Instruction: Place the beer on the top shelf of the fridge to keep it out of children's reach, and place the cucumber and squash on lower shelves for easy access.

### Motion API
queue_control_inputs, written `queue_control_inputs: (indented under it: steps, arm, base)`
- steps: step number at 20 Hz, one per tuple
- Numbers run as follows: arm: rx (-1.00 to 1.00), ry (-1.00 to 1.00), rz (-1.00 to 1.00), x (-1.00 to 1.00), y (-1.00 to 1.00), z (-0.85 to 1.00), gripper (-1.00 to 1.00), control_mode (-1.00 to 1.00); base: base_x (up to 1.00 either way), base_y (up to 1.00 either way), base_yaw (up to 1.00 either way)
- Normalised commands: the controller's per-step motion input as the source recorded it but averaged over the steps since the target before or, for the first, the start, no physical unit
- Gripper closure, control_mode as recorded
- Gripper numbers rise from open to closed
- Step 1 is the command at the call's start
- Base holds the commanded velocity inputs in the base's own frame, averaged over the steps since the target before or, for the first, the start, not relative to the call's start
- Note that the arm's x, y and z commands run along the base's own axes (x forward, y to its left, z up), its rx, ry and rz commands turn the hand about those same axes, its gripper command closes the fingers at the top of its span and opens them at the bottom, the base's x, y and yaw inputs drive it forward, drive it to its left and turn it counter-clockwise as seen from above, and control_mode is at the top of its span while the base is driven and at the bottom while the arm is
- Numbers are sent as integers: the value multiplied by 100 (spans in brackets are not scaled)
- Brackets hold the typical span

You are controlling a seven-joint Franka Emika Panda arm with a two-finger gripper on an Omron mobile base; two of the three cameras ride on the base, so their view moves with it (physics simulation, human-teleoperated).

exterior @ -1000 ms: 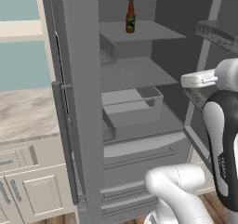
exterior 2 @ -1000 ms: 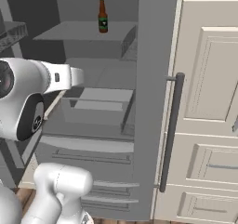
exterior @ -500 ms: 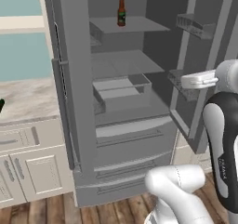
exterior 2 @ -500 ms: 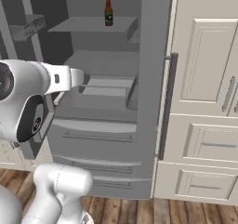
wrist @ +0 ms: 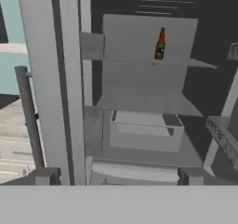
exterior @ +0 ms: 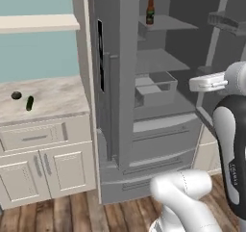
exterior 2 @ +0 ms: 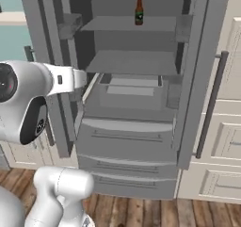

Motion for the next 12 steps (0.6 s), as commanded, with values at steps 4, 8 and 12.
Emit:
queue_control_inputs:
  steps: [4, 8, 12]
  arm:
    - [0, 0, 0, 0, 0, 0, -100, 100]
    - [0, 0, 0, 0, 0, 0, -100, 100]
    - [0, 0, 0, 0, 0, 0, -100, 100]
  base:
    - [-11, 100, 0]
    - [-4, 100, 0]
    - [0, 94, 0]
